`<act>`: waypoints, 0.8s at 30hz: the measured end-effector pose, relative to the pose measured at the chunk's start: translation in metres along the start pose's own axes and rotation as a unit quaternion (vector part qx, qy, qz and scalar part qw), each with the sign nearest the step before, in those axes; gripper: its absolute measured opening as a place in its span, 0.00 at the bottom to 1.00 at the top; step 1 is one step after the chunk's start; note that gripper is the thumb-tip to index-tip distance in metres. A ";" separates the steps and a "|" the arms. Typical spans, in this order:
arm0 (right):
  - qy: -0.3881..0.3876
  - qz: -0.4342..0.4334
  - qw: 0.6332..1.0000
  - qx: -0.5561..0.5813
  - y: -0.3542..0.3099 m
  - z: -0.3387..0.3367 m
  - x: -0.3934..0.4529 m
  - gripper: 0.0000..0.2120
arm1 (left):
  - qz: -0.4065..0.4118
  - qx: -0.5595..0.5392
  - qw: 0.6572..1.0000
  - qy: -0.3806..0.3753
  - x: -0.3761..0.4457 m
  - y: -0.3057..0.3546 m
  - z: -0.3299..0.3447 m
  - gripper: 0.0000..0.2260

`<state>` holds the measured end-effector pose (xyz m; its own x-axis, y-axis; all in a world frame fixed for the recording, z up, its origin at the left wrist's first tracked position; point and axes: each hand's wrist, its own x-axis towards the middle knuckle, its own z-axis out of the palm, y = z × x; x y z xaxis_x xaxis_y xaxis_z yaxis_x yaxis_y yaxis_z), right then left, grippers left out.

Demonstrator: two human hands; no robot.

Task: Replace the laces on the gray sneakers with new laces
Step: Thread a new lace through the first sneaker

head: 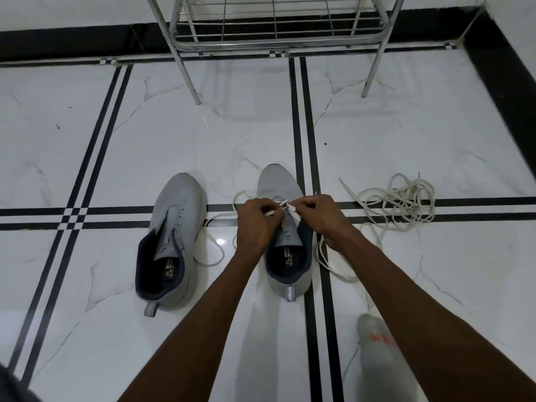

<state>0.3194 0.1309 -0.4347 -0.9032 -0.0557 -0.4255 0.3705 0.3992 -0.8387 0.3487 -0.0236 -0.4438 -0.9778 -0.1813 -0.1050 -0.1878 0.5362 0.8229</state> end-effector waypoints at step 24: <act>-0.048 0.068 0.989 0.124 0.000 0.000 0.010 0.04 | 0.022 0.097 0.990 0.096 0.006 0.003 0.007 0.05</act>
<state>0.3107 0.1304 -0.4394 -0.8210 -0.1082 -0.5606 0.5397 0.1738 -0.8238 0.3415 -0.0179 -0.4459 -0.9532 -0.2976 0.0533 -0.1771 0.6922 0.6996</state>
